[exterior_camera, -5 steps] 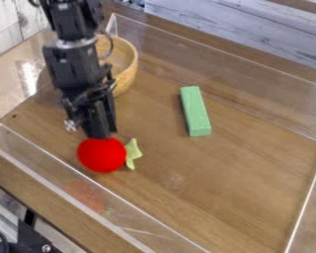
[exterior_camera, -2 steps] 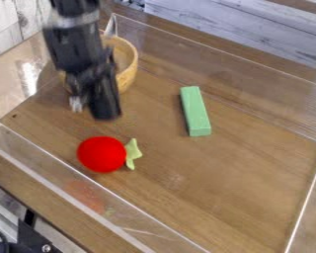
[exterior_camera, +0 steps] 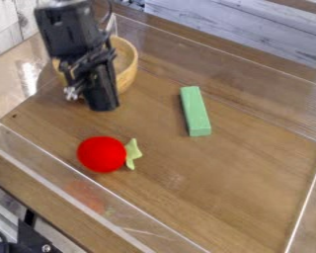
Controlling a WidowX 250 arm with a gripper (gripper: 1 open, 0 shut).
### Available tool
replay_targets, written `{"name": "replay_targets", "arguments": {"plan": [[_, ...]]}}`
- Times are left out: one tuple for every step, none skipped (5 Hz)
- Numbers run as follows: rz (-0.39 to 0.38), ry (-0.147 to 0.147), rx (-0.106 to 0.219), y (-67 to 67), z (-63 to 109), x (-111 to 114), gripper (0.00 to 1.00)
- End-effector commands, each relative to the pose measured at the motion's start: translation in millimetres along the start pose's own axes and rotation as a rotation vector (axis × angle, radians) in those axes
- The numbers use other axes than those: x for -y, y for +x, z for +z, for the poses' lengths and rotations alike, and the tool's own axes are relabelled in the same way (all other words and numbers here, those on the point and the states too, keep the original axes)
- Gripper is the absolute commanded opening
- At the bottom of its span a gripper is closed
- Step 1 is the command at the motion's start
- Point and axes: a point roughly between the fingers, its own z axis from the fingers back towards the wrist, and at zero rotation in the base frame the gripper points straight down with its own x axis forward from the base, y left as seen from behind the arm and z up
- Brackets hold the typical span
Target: Move the red object to the left side of the table
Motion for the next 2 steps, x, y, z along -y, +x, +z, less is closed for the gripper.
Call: {"name": "replay_targets", "arguments": {"plan": [[0.045, -0.024, -0.014, 12.1, -4.5, 4.2, 1.0], [0.098, -0.022, -0.021, 1.6, -15.5, 12.4, 1.0]]}}
